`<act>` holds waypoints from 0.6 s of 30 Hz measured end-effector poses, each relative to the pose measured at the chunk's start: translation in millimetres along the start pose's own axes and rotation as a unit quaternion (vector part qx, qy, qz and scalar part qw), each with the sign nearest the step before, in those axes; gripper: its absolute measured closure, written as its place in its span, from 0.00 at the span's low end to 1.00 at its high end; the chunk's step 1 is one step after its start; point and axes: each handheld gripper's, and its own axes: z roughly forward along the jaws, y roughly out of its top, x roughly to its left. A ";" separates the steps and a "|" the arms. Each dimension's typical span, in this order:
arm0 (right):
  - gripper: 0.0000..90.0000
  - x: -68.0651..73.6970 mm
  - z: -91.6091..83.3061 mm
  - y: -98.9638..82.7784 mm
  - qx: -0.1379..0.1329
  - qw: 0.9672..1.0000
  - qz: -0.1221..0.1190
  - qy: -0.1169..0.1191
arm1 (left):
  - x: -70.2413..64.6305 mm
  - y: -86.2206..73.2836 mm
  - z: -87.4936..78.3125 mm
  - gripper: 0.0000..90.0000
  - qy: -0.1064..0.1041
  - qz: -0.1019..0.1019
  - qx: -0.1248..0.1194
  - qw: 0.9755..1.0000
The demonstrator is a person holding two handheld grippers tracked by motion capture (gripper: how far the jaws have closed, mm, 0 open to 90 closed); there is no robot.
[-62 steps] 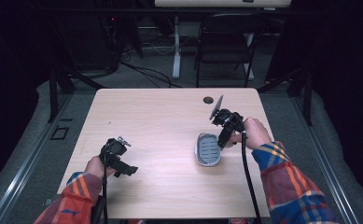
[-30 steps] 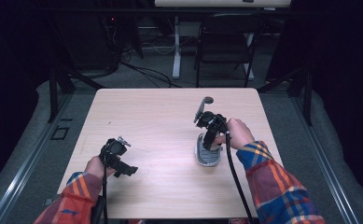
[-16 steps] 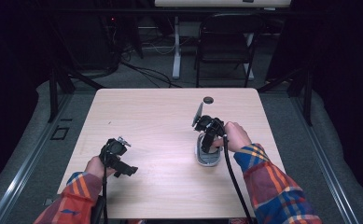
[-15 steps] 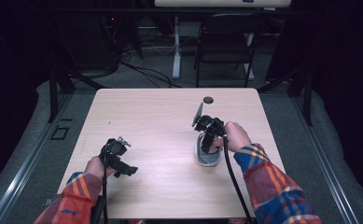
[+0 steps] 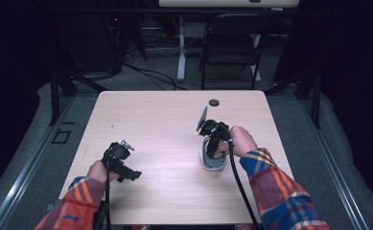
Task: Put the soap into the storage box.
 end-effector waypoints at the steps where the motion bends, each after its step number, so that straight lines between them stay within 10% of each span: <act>1: 0.27 -0.1 0.8 -0.1 0.000 1.000 0.000 0.001 | 0.0 0.1 0.0 0.01 0.000 0.001 0.000 1.000; 18: 0.27 -0.9 12.8 -3.9 0.007 1.000 -0.003 0.000 | -0.1 0.1 0.3 0.01 -0.001 0.001 0.001 1.000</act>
